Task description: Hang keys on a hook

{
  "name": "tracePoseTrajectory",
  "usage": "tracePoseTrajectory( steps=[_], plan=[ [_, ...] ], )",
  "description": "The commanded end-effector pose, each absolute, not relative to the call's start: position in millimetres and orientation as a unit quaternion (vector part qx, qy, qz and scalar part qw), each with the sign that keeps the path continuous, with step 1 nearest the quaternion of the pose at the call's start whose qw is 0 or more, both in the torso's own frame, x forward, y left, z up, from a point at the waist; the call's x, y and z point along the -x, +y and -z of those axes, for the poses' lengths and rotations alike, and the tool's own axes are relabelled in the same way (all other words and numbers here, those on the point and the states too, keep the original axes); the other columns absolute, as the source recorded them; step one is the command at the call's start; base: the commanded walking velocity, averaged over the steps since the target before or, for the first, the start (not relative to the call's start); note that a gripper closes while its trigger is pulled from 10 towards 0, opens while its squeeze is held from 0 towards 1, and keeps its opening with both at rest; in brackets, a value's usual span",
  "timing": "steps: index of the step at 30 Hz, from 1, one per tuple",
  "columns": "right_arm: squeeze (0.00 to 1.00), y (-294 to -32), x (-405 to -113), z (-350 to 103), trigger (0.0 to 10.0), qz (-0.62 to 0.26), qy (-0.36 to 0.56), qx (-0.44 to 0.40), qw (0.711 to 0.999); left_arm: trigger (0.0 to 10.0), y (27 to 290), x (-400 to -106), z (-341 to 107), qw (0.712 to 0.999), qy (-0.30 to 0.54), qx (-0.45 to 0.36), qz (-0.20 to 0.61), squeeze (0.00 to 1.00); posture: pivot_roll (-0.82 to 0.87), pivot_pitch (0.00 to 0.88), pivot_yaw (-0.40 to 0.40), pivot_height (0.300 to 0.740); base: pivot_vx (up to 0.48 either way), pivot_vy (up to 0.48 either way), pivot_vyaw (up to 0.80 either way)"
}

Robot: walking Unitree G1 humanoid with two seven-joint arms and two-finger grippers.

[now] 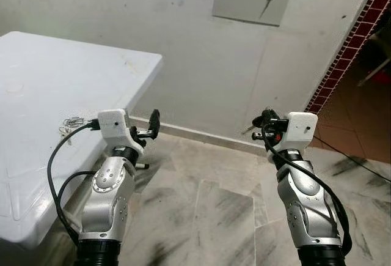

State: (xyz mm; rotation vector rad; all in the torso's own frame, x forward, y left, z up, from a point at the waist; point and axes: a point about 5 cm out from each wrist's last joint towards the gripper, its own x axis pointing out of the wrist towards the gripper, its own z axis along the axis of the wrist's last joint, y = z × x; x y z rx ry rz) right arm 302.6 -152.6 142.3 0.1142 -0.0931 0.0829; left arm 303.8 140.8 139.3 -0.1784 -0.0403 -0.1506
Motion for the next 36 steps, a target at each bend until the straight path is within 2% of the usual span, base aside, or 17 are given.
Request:
tracePoseTrajectory(
  steps=[1, 4, 8, 19, 31, 36],
  plan=[
    [0.00, -158, -302, -154, 10.0, -0.049, -0.073, -0.056, 0.995, 10.0, 139, -302, -147, 0.992, -0.028, 0.066, 0.104, 0.00, 0.05, 0.000, -0.034, 0.715, 0.000, 0.000, 0.00],
    [0.00, -161, -300, -156, 10.0, -0.053, -0.089, -0.052, 0.993, 10.0, 132, -294, -143, 0.988, -0.020, 0.041, 0.145, 0.00, 0.05, 0.000, -0.014, 0.715, 0.000, 0.000, 0.00],
    [0.00, -166, -299, -151, 10.0, -0.046, -0.084, -0.059, 0.994, 10.0, 131, -290, -138, 0.987, -0.010, 0.033, 0.159, 0.00, 0.04, 0.000, 0.007, 0.715, 0.000, 0.000, 0.00],
    [0.00, -163, -297, -147, 10.0, -0.033, -0.090, -0.070, 0.993, 10.0, 131, -300, -148, 0.988, -0.017, 0.034, 0.148, 0.00, 0.04, 0.000, 0.050, 0.715, 0.000, 0.000, 0.00],
    [0.00, -162, -296, -152, 10.0, -0.033, -0.100, -0.074, 0.992, 10.0, 142, -308, -152, 0.990, -0.015, 0.068, 0.126, 0.00, 0.04, 0.000, 0.038, 0.715, 0.000, 0.000, 0.00],
    [0.00, -159, -296, -159, 10.0, -0.044, -0.108, -0.068, 0.991, 10.0, 147, -308, -153, 0.990, -0.018, 0.079, 0.118, 0.00, 0.04, 0.000, 0.022, 0.715, 0.255, 0.000, 0.00]
  ],
)
